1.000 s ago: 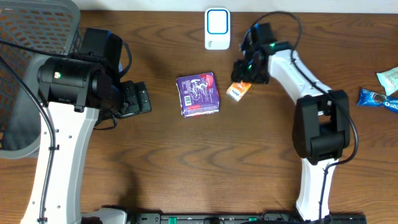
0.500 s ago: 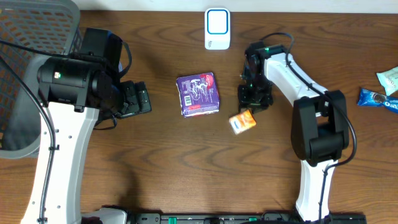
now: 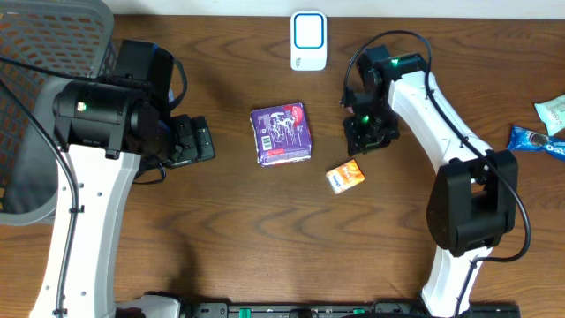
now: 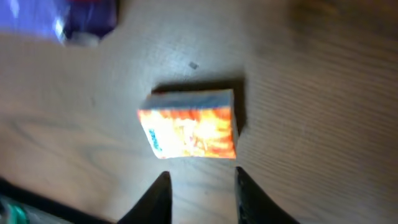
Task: Scan the item barcode
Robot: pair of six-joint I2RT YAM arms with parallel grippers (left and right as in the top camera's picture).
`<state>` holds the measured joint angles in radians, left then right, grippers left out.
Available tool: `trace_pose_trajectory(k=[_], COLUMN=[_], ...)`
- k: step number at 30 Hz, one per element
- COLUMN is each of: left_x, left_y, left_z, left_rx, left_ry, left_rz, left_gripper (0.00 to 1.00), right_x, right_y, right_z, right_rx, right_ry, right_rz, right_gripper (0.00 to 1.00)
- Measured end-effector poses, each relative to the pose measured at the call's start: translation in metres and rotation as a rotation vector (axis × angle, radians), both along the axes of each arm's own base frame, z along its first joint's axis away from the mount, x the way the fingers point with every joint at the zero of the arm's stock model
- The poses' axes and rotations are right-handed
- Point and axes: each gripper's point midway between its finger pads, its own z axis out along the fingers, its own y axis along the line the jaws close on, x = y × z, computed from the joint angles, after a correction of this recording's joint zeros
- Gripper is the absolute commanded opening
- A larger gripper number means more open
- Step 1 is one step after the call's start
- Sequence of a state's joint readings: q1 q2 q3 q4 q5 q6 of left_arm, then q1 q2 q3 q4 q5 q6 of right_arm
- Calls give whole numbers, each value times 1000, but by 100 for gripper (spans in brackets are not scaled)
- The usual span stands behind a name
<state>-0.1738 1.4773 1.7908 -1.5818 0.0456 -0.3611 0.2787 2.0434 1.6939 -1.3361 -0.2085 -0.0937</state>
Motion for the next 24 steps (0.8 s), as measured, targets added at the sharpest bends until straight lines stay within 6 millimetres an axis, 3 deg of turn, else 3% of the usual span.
trace_pose_trajectory(k=[5,10,13,15,19,24], left_x=[0,0,0,0,0,0], left_y=[0,0,0,0,0,0], left_z=[0,0,0,0,0,0], left_rx=[0,0,0,0,0,0], left_ry=[0,0,0,0,0,0], left_rz=[0,0,0,0,0,0], left_gripper=[98,98,98,98,98,98], right_x=[-4,4,8,11,3,-22], right_y=[10,18,20,20,15,4], right_z=[-1,-4,-7,-12,-33,-62], right_rx=[4,-33,-46,-49,-55,-58], right_ry=[-35,-112,-144,-163,-147,-76], right_rz=[213,367,446,490,549,621], right_gripper=[43,50,67,70,69,58])
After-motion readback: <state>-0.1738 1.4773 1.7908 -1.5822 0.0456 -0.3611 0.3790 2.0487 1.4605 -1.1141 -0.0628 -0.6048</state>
